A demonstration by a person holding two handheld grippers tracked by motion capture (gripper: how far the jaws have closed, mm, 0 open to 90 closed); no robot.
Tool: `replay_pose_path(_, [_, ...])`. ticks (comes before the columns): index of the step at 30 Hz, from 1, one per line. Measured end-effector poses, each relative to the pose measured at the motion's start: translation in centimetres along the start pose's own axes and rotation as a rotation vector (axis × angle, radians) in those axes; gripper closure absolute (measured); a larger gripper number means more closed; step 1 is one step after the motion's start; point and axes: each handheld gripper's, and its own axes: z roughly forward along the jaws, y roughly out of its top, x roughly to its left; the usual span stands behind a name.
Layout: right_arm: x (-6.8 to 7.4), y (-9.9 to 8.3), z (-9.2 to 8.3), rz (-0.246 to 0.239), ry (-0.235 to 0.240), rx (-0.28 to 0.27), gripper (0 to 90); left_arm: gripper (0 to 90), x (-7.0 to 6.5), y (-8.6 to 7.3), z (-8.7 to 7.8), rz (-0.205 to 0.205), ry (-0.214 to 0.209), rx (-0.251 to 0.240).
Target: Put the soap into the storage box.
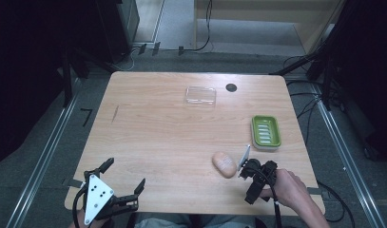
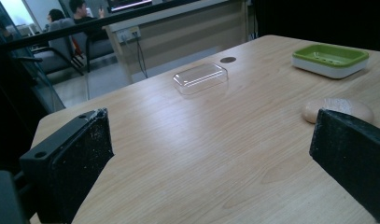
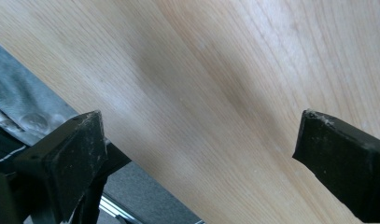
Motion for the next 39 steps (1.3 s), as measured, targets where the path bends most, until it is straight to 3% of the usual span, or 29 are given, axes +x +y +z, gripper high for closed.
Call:
replay_pose_path(22, [0.4,3.6,-1.2,-0.031,-0.022,-0.017,2.0,0.0,-0.1,0.0,0.0,0.002,-0.004,0.000])
replay_pose_path(39, [0.1,5.8,-1.6,-0.029,0.002,-0.022,0.4,0.0,0.0,0.0,0.1,0.000,-0.004,-0.001])
